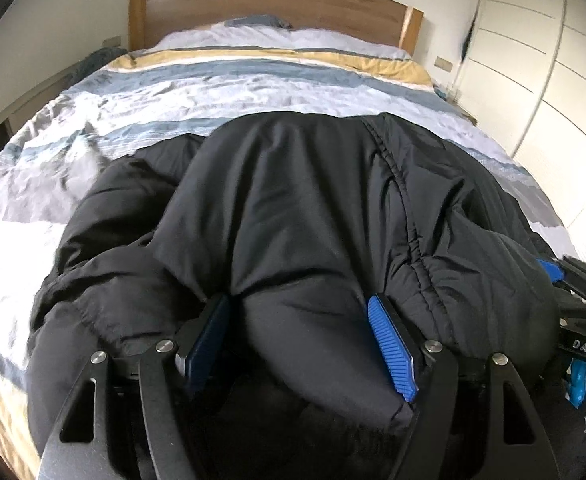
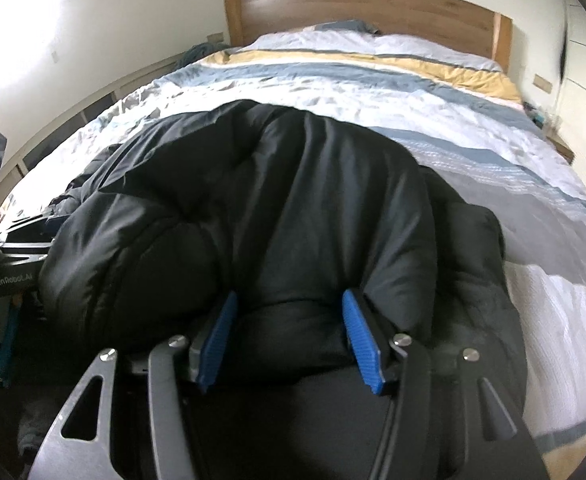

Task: Fold large clothes

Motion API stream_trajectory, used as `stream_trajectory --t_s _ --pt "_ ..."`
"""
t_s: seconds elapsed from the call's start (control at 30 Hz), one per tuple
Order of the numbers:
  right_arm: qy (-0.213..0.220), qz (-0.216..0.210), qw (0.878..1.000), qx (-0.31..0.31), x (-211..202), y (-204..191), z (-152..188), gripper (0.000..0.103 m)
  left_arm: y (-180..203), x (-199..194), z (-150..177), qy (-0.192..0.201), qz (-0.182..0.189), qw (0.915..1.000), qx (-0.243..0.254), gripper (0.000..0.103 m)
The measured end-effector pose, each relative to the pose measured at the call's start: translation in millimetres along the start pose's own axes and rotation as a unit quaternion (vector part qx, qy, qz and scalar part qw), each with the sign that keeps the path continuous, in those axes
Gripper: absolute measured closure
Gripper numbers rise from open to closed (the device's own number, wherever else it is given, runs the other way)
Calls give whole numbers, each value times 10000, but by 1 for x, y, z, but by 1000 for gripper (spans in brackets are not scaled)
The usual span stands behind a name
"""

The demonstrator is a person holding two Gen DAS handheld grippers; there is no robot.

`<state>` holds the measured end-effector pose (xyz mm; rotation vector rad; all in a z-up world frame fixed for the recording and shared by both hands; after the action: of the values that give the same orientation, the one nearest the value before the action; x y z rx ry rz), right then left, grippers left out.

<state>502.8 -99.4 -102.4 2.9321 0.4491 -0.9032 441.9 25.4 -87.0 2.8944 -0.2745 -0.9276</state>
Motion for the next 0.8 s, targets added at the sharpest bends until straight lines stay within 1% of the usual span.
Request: stream_trajectory --t_s 0.07,0.13,0.2,0.23,0.33,0.47,0.53,0.7,0.8 --pt "38 115 9999 27 -16 -4 2 49 -3 -14 1 33 -13 9999 -114 32" --pt "2 174 9998 64 -37 -9 4 49 -5 -38 2 30 -30 9998 -185 32" --pt "-2 270 9996 42 -64 -17 6 49 -8 -61 1 31 -86 9999 -142 32" --pt "-3 300 9995 19 -75 -20 6 49 -11 -79 0 34 -200 9998 -59 32" --pt "38 393 9992 48 -119 -31 7 49 -19 -119 -4 126 -347 9993 15 32" --pt "277 490 9983 134 -183 -40 11 49 -36 -189 -7 405 -427 9982 -115 31" --pt "396 565 9976 101 -215 -43 13 49 -46 -219 -5 511 -454 9974 -229 27" --pt "613 734 9954 71 -282 -43 23 49 -69 -283 9 679 -611 9951 -378 26" --pt "673 826 9943 87 -313 -41 35 48 -77 -309 17 747 -721 9937 -428 23"
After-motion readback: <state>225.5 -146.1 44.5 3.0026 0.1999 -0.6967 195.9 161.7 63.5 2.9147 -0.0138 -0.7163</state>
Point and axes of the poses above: each gripper's, at about its wrist camera, not at the fingertips, and x roughly the way its jaws point, y to its right, z to its underside, the point moved 7 cm from there along x, roughly the way its jaws point, and after that the axes turned 14 degrees about y, right-handed, at the moved point
